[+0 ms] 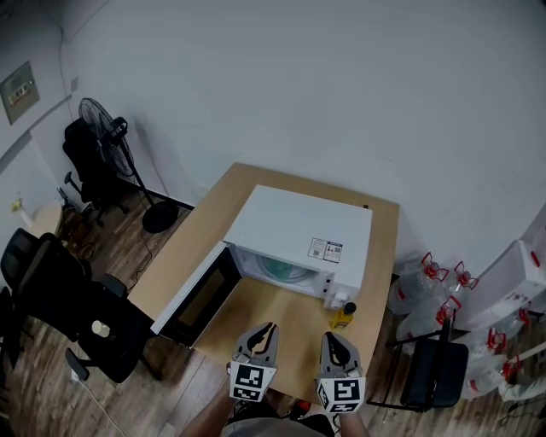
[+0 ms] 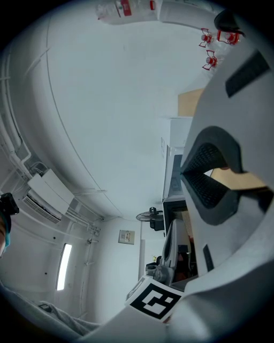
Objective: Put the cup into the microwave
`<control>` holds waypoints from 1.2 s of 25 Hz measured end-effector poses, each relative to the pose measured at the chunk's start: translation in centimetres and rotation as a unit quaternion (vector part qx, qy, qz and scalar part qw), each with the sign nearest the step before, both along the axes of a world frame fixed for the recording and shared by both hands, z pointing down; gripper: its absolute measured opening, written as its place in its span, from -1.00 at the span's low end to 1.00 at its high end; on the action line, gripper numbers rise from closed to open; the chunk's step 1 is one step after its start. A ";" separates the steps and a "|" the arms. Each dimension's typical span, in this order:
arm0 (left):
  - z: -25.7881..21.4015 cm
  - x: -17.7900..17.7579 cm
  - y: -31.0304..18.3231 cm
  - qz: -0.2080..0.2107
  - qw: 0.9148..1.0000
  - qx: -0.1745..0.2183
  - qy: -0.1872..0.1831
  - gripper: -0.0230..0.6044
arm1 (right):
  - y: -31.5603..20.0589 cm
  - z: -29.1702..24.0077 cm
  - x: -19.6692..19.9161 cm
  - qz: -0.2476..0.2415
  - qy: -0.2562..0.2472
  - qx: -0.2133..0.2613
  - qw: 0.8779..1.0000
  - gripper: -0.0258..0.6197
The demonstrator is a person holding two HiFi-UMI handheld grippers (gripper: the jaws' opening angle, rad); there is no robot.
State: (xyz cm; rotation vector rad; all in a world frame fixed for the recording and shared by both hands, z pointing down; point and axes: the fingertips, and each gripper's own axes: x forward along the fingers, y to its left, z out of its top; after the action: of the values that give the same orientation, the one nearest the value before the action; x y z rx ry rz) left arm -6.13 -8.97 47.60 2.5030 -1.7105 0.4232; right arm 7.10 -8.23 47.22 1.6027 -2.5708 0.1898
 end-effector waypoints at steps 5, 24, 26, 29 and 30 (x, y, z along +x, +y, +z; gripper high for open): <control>-0.1 0.4 1.7 -0.002 1.000 0.002 0.005 -0.83 | 1.4 0.2 0.3 -0.003 0.000 -0.001 1.000 -0.87; -0.9 1.1 3.7 -0.001 1.000 0.013 0.001 -0.84 | 3.5 -0.6 0.9 -0.002 0.007 0.009 1.000 -0.87; -0.9 1.1 3.9 0.000 1.000 0.014 0.000 -0.84 | 3.6 -0.6 1.0 -0.001 0.006 0.010 1.000 -0.87; -1.0 1.0 3.9 0.000 1.000 0.014 0.000 -0.84 | 3.7 -0.7 1.1 0.001 0.005 0.011 1.000 -0.87; -1.0 1.0 3.9 0.000 1.000 0.015 0.000 -0.84 | 3.7 -0.7 1.1 0.001 0.005 0.011 1.000 -0.87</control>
State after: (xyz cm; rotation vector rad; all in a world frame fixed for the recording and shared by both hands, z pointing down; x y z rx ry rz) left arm -5.09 -5.06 46.56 2.5238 -1.7282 0.4012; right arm 8.20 -4.49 46.51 1.6097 -2.5722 0.1533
